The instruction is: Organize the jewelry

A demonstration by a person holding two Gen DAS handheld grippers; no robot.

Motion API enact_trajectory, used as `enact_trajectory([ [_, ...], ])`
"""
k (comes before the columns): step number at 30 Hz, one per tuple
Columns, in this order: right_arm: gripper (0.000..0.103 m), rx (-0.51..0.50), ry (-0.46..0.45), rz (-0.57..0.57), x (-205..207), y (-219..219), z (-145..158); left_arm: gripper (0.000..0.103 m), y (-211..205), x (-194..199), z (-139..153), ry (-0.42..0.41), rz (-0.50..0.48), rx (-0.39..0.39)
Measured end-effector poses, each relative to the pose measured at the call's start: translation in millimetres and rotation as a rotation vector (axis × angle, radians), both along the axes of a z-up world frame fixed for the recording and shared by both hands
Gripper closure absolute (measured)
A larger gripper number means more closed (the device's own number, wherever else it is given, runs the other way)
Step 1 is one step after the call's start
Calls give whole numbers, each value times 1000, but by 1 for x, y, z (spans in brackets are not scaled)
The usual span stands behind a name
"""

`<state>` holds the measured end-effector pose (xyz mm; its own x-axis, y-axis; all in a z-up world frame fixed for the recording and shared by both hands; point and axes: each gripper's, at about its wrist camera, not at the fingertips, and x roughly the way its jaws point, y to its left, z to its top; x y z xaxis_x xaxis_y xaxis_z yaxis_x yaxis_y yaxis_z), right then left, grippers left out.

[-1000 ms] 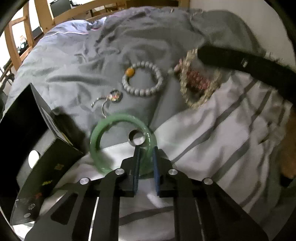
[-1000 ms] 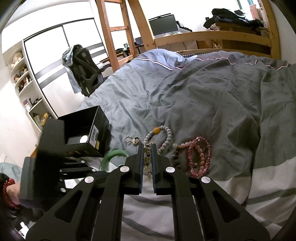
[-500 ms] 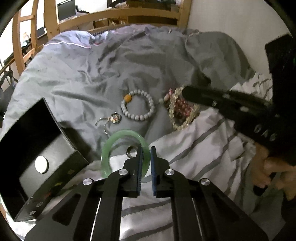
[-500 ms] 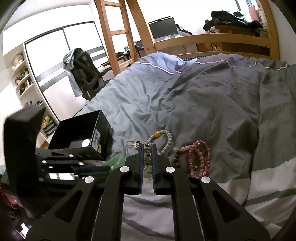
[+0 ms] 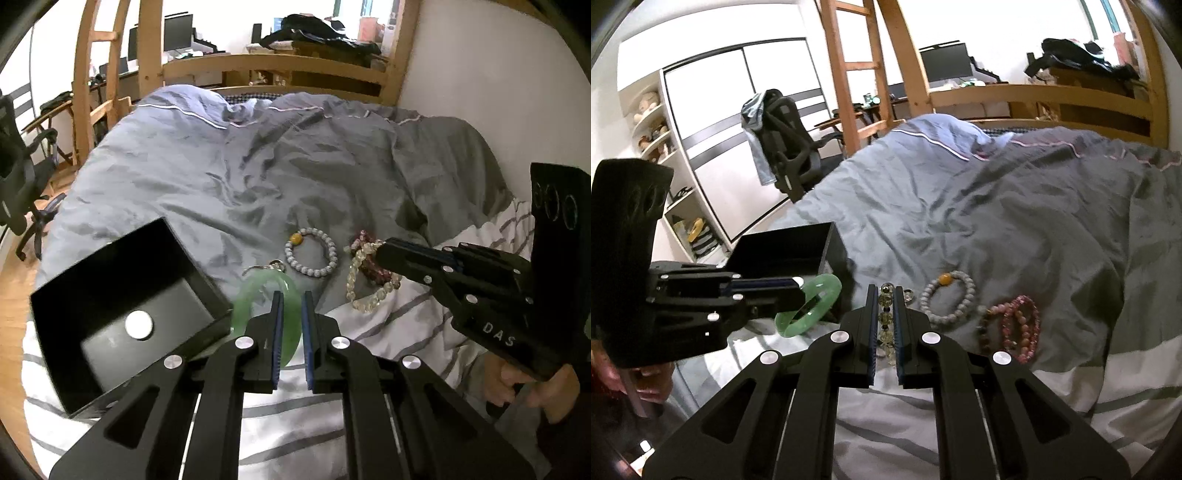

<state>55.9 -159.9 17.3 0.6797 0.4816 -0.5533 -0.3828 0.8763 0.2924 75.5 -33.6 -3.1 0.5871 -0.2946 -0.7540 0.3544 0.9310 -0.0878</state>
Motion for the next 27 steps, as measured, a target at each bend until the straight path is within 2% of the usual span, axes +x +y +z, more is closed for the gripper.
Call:
enact_trajectory([
  [9, 94, 35, -20, 13, -5, 14, 20, 94, 25, -9, 24, -53, 34, -50],
  [11, 94, 49, -23, 19, -6, 17, 25, 103, 36, -11, 31, -69, 50, -62],
  [16, 94, 66, -33, 47, -3, 34, 36, 103, 61, -13, 45, -99, 90, -90],
  [18, 94, 65, -38, 56, 1, 43, 39, 103, 71, -12, 46, -98, 109, -96],
  [21, 94, 61, -52, 65, 5, 55, 44, 103, 72, -7, 34, -45, 68, -80],
  [23, 94, 54, -66, 57, 5, 56, 45, 87, 62, -8, 23, -7, 12, -61],
  [24, 94, 54, -69, 50, 4, 54, 45, 63, 56, -8, 17, 17, -20, -49],
  [25, 94, 54, -67, 42, 3, 51, 44, 47, 46, -11, 10, 33, -56, -24],
  [27, 94, 50, -58, 21, 3, 42, 39, 46, 28, -15, -1, 45, -114, 28],
])
